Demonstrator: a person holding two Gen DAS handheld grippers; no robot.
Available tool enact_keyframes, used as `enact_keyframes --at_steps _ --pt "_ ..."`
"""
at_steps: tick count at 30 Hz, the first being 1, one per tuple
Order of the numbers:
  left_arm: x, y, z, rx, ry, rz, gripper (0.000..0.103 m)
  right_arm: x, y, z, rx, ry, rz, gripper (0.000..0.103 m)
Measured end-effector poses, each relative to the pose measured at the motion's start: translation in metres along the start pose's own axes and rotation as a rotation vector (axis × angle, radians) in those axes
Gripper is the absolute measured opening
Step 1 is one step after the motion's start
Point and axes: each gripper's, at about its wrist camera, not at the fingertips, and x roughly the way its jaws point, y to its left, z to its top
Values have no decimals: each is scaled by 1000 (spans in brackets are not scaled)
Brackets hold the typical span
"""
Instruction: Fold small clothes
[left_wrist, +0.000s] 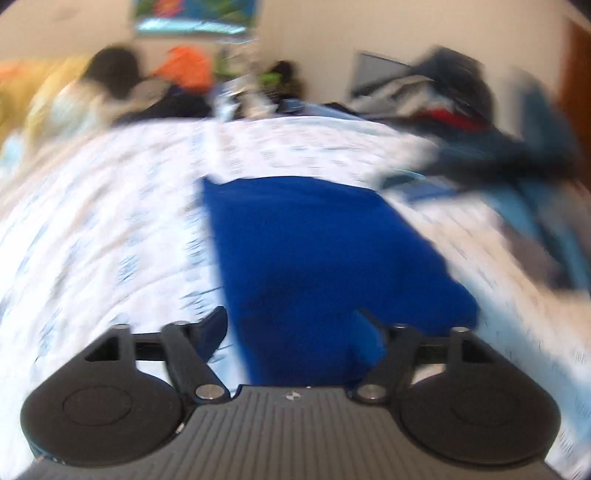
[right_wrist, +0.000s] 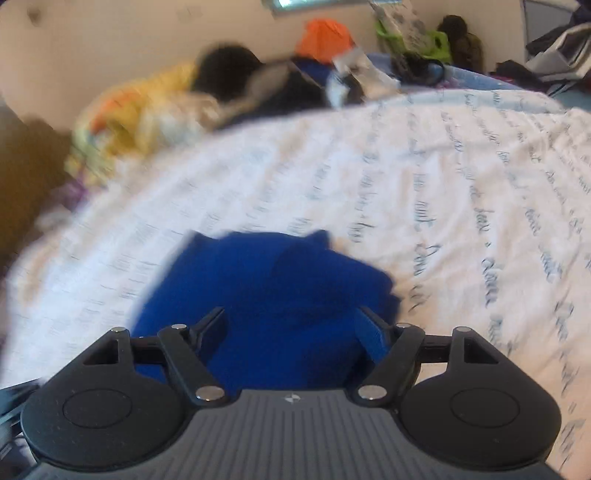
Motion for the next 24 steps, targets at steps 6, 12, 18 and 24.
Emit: enact_keyframes --at_steps 6,12,18,24 --pt "16 59 3 -382 167 -203 72 -22 -42 -64 251 169 125 80" --pt "41 50 18 -428 271 -221 14 -3 -41 -70 272 264 234 16" --pt "-32 36 40 -315 122 -272 11 -50 -24 -46 202 156 296 12" --pt "-33 41 6 -195 105 -92 89 -62 -31 -80 174 241 211 85"
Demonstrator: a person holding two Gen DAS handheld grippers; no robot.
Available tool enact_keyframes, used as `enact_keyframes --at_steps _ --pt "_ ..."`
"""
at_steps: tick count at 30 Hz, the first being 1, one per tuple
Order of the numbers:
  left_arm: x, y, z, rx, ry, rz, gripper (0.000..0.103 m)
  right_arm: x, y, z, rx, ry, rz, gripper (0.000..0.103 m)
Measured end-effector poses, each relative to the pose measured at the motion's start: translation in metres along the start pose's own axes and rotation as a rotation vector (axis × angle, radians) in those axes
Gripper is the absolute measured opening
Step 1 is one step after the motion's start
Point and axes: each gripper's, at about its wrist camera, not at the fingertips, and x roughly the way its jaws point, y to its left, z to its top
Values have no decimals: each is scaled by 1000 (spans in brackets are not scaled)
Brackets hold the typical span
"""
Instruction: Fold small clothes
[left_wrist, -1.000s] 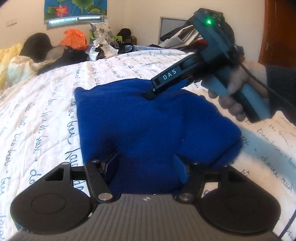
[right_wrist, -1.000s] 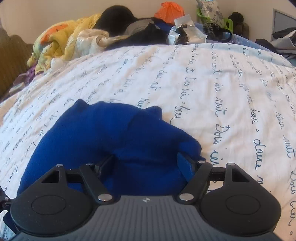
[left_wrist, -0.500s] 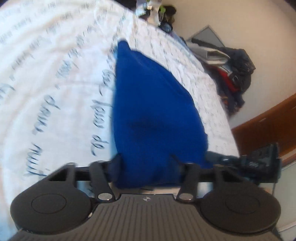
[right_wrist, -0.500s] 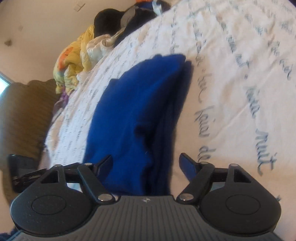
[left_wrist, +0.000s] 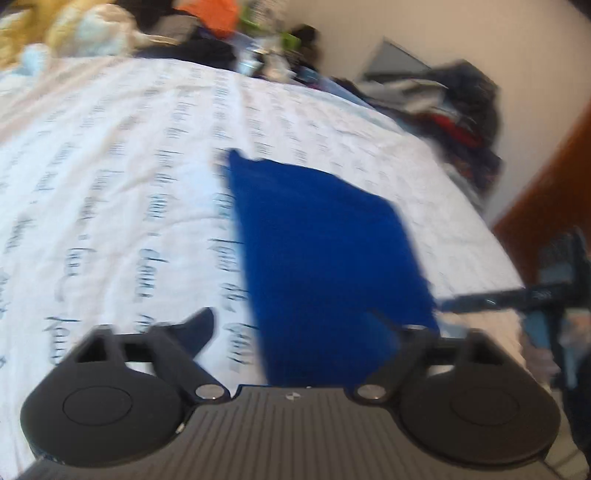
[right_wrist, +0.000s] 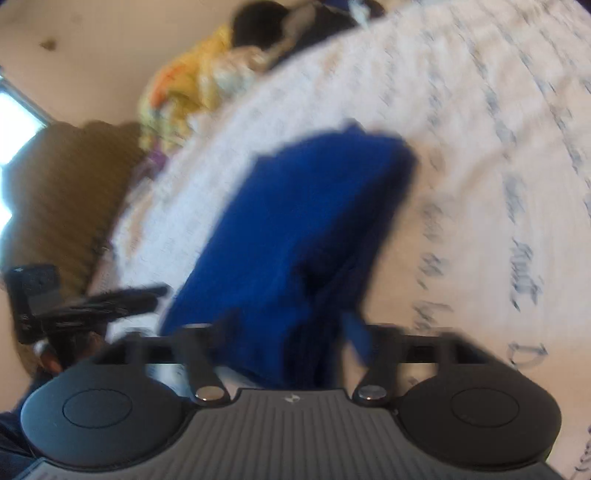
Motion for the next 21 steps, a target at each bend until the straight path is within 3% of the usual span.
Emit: enact_keyframes --at_steps 2,5,8,9,10,11,12,15,17,19,20,21 --pt "10 8 13 -65 -23 -24 88 -3 -18 12 90 -85 -39 85" --pt "40 4 46 -76 -44 20 87 -1 -41 47 209 -206 41 84" --pt "86 0 76 -41 -13 114 78 31 -45 89 200 -177 -43 84" --pt "102 -2 83 -24 10 155 69 47 -45 101 187 -148 -79 83" --pt "116 -3 87 -1 24 179 55 60 -44 109 165 -141 -104 72" --pt "121 -9 89 52 -4 197 46 69 -38 113 115 -152 -114 50" --pt "125 -17 90 116 -15 226 30 81 -32 119 65 -119 -143 8" --pt "135 -34 82 286 -50 313 31 93 -25 120 -122 -173 -256 7" --pt "123 -36 75 323 -71 330 36 88 -30 119 -79 -178 -236 8" --pt "97 -39 66 333 -142 323 38 78 -23 118 -74 -161 -256 20" --pt "82 -44 60 346 -189 299 39 68 -16 116 -75 -186 -275 20" --pt "69 -51 53 357 -226 259 46 57 -7 114 -80 -243 -271 21"
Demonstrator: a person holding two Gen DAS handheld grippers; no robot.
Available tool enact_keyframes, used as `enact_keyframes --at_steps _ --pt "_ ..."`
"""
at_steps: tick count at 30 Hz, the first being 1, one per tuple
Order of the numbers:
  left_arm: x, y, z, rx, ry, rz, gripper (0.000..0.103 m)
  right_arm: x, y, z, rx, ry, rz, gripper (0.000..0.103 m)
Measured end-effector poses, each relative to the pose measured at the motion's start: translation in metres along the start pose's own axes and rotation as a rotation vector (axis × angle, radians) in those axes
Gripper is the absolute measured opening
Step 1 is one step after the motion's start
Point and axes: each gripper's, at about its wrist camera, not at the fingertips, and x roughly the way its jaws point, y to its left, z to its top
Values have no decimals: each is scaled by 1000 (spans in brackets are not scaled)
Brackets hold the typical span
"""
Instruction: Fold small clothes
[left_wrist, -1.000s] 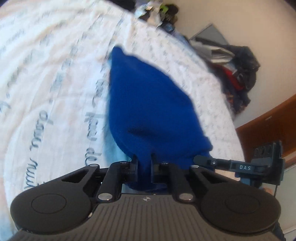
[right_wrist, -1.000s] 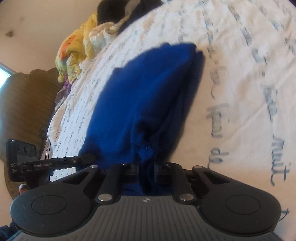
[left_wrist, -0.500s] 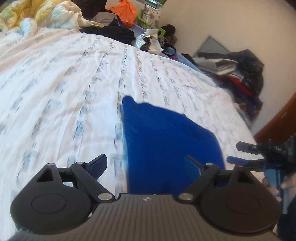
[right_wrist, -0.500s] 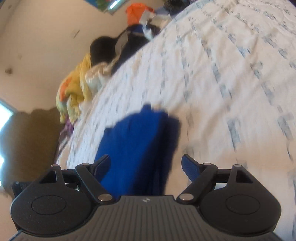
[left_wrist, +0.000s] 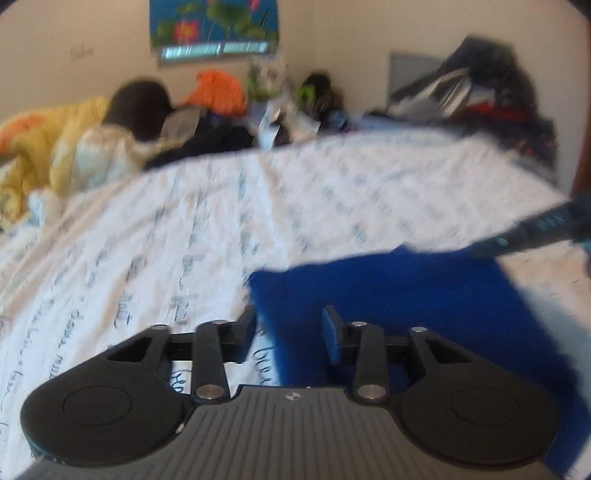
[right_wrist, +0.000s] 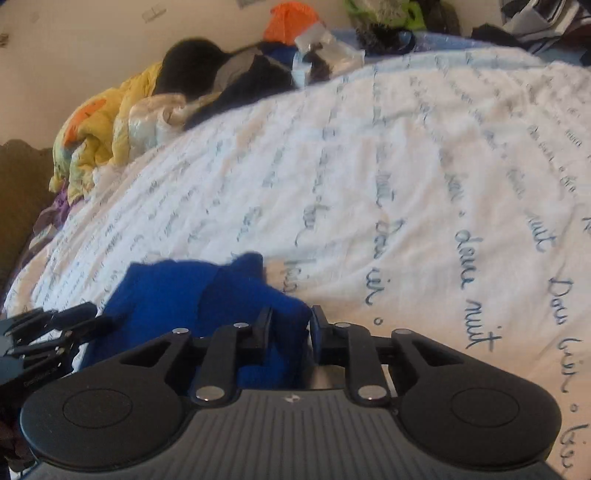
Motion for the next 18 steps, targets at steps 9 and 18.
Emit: enact_keyframes --at_steps 9,18 --pt "17 -58 -36 107 48 -155 71 76 86 7 -170 135 132 63" --pt "-22 -51 -47 135 19 -174 75 24 82 -4 -116 23 138 64"
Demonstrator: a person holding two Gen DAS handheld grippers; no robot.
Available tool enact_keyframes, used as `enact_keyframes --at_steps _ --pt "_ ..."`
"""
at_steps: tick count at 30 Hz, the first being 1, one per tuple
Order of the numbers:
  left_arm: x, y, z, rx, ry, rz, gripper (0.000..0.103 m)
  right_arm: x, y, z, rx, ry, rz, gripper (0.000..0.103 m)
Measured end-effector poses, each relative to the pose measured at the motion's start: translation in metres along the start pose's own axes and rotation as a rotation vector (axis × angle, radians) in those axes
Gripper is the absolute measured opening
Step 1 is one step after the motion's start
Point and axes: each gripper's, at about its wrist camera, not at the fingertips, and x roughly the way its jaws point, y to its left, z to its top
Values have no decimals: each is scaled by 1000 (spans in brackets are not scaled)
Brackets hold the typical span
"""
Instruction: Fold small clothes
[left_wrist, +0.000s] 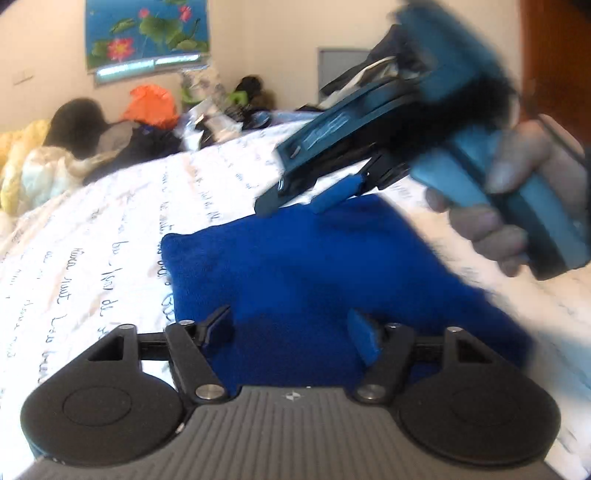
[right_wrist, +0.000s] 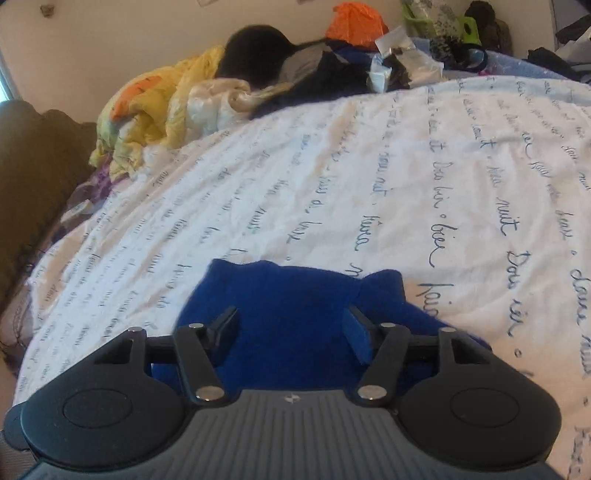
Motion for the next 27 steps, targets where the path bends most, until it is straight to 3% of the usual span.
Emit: enact_keyframes --at_steps 2,3,4,5,7,9,11,13,14,15,16,17,18,20,21,23,26,27 --pt "2 -3 -13 43 43 -4 80 -20 2 -21 -2 -17 138 75" --pt "6 -4 -20 73 49 16 82 -20 0 -31 -8 21 141 78" --pt "7 -4 -28 104 12 21 85 -11 -7 -43 -18 76 82 76" --pt "8 0 -28 95 14 17 86 -11 -16 -53 -58 33 115 74" --pt "1 2 -19 73 45 37 79 -24 -31 -57 7 -7 150 73" --pt "-16 1 -15 62 22 37 70 -49 -27 -54 88 -1 79 76" --pt "-27 -1 -17 55 -3 -24 75 -72 -17 -63 78 -52 142 77" --pt "-18 -8 -24 66 43 -45 79 -70 -17 -78 92 5 211 76" --pt "-7 -10 -30 83 81 -31 79 -58 -21 -87 101 64 195 76" --pt "-6 -10 -37 83 51 -19 82 -50 -28 -97 90 75 201 75" --pt "-9 -8 -38 68 47 -2 82 -55 -36 -104 99 27 233 71" --pt "-16 -10 -37 63 52 33 80 -60 -43 -105 165 40 237 70" --pt "-26 -13 -37 75 38 61 73 -74 -45 -104 228 44 212 71" --pt "-51 -23 -43 141 -34 76 79 -105 -42 -109 220 12 198 72" --pt "-59 -29 -47 172 -48 75 82 -118 -44 -115 225 5 208 73" --pt "-58 -37 -55 232 -32 90 79 -127 -54 -125 283 37 225 74" --pt "-41 -41 -59 262 29 90 60 -120 -57 -132 285 97 191 64" --pt "-40 -41 -60 247 33 81 57 -116 -57 -134 280 118 178 48"
